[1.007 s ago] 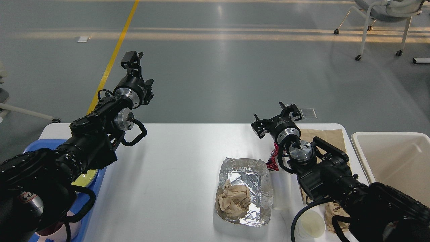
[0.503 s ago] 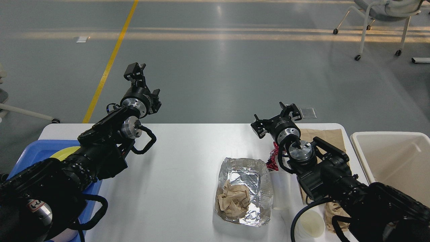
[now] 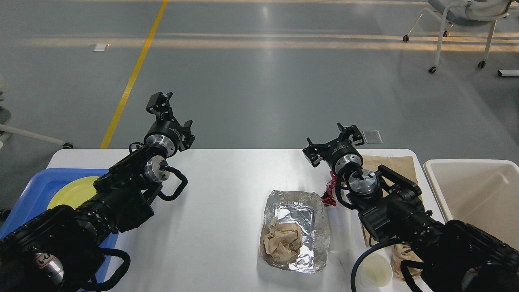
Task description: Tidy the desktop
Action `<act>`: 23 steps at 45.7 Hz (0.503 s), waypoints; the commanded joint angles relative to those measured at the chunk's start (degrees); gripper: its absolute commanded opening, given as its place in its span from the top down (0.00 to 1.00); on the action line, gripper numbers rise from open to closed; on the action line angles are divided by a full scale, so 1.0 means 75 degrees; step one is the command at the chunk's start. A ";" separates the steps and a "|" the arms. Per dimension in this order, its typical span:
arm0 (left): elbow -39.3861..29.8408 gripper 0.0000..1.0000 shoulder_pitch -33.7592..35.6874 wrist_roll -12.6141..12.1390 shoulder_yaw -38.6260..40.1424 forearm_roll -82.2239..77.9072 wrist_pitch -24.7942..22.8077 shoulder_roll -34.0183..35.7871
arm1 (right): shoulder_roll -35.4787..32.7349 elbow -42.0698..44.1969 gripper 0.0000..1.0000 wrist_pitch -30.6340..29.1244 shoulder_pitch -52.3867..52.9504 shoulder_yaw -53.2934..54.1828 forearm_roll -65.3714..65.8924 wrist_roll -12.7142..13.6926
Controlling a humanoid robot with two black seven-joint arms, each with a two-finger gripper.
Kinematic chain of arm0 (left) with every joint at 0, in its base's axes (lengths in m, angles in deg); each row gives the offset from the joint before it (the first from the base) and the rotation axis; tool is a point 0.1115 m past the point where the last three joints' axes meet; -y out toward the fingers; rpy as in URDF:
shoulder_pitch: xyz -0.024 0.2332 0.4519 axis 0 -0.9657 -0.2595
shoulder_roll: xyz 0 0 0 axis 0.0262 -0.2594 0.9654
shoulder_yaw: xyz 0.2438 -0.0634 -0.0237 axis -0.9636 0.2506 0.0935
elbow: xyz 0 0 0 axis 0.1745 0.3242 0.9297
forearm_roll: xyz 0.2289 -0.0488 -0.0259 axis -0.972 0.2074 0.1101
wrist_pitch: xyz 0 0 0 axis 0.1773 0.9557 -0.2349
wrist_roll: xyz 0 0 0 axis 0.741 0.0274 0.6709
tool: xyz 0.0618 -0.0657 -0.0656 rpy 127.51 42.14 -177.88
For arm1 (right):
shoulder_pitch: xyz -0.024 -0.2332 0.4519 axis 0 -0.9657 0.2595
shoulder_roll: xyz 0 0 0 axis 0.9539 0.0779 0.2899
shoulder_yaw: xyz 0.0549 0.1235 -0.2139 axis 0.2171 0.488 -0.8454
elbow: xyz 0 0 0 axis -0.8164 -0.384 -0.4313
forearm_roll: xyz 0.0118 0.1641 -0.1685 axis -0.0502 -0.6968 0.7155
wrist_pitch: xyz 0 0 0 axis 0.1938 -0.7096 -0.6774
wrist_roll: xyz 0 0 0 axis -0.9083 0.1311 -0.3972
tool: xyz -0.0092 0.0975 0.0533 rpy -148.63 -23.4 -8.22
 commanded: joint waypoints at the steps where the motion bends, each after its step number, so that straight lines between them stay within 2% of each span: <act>1: -0.0001 0.00 -0.0260 0.0840 0.0000 0.0001 -0.0528 0.0030 | 0.0000 0.0000 0.00 0.0000 -0.0007 0.0004 0.0000 0.0008; 4: -0.0001 0.00 -0.0318 0.0982 0.0035 0.0013 -0.0728 0.0042 | 0.0000 0.0000 0.00 0.0000 -0.0007 0.0004 0.0000 0.0009; 23: -0.0001 0.00 -0.0365 0.0994 -0.0047 -0.0010 -0.0857 0.0042 | 0.0000 0.0000 0.00 0.0000 -0.0007 0.0004 0.0000 0.0008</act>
